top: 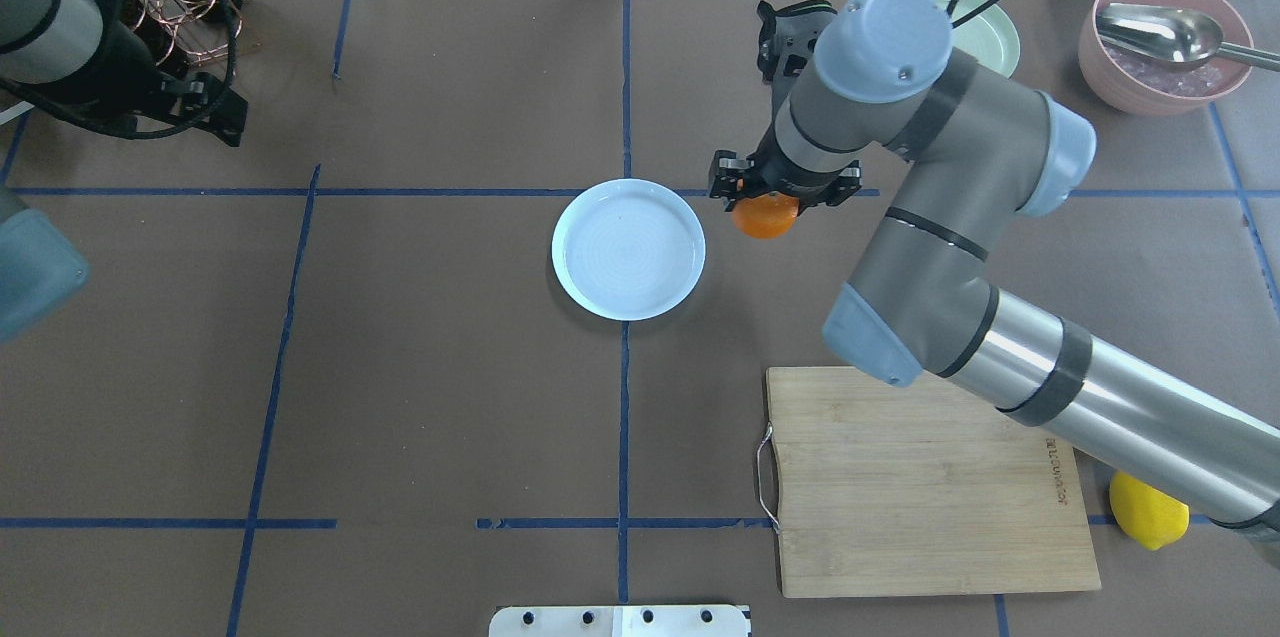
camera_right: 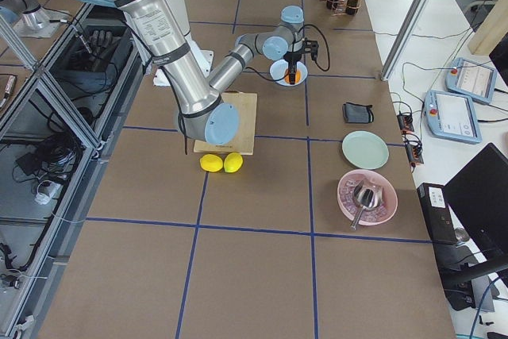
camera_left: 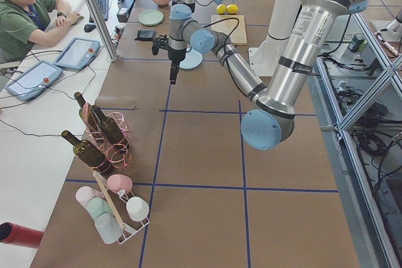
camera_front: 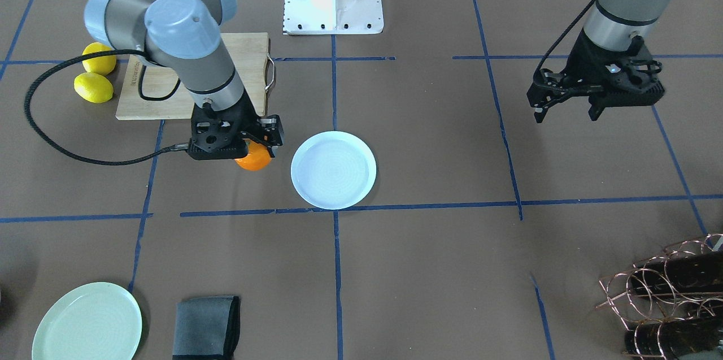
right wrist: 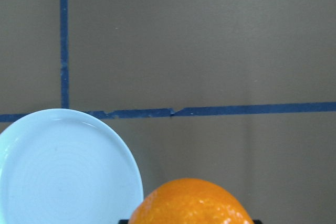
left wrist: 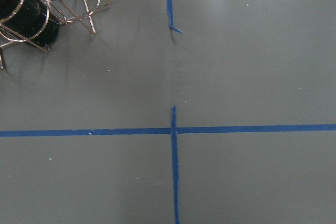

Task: Pick orange to plate
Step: 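Carry the orange over the light blue plate and lower it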

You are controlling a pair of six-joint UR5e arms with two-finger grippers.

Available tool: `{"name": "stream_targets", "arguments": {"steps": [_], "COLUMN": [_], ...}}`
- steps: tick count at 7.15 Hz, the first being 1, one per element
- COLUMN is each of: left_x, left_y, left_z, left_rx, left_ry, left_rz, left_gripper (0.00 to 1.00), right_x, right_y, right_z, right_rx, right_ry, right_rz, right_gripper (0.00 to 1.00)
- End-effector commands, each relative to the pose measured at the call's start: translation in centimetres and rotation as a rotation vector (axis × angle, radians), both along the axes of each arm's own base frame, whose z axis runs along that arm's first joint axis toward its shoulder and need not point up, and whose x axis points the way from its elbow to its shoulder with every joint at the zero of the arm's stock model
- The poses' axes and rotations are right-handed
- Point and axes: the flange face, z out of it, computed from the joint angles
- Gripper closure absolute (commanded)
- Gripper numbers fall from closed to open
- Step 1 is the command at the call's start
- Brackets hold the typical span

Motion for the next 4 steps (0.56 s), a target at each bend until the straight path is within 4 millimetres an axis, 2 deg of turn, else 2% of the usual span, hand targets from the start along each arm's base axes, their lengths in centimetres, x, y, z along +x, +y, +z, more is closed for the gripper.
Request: {"name": "stream_targets", "arguments": {"steps": [1, 3, 4], "left_x": [-6.0, -9.8, -10.5], "left_y": [0.2, 0.0, 0.0], "left_z": [4.6, 6.9, 7.5], "left_rx": [0.058, 0.092, 0.094], "left_ry": [-0.069, -0.112, -0.120], "left_rz": [0.081, 0.116, 0.123], "left_gripper": [0.00, 0.00, 0.00], "right_x": [-8.8, -12.4, -13.4], "right_y": [1.2, 2.7, 2.5], "right_z": [-4.2, -3.4, -2.4], "right_rx": [-0.018, 0.027, 0.031], "right_ry": [0.028, 0.053, 0.054], "right_rz": [0.038, 0.039, 0.039], "right_gripper": [1.00, 1.00, 1.00]}}
